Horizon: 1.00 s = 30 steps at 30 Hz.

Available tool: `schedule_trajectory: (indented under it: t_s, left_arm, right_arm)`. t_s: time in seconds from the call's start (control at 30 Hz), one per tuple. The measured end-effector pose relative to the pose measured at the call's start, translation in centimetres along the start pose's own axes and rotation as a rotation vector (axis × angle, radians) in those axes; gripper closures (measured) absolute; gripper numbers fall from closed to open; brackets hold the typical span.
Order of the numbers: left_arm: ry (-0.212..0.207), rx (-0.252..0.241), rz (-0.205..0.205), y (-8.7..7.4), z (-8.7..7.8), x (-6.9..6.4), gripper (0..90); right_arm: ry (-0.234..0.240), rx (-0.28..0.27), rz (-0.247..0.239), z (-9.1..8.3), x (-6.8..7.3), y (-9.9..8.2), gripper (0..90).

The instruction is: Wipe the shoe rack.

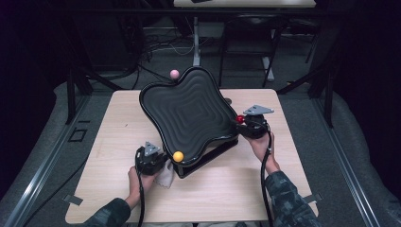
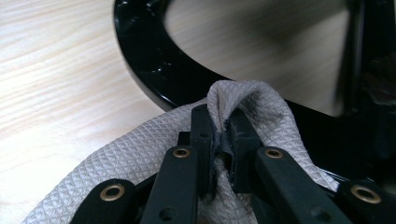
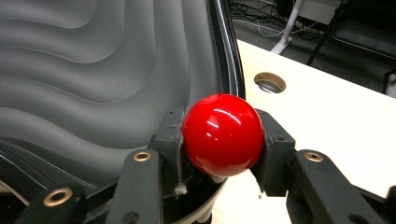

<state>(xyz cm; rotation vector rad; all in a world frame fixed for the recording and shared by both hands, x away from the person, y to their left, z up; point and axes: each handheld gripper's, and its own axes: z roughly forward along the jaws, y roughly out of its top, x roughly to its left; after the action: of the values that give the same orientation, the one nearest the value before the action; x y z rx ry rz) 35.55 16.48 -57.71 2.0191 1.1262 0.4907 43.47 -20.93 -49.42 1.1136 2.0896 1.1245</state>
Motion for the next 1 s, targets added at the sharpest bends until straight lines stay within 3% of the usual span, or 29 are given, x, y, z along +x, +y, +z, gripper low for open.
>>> schedule_trajectory:
  t_s: [0.33,0.5,0.8,1.0]
  left_arm:
    - [-0.056,0.005,0.010,-0.8,-0.8,-2.0,83.2]
    - [-0.065,0.006,0.018,-0.9,-1.0,-2.5,83.2]
    - [-0.026,-0.011,0.054,-1.1,-1.1,-3.1,83.2]
    - [0.010,-0.023,0.044,-1.0,-0.7,-2.4,83.1]
  right_arm:
    - [-0.002,0.000,0.000,0.0,0.0,0.0,59.3]
    - [-0.002,0.000,0.000,0.0,0.0,0.0,59.4]
    - [-0.002,0.000,0.000,0.0,0.0,0.0,59.3]
    - [-0.002,0.000,0.000,0.0,0.0,0.0,59.4]
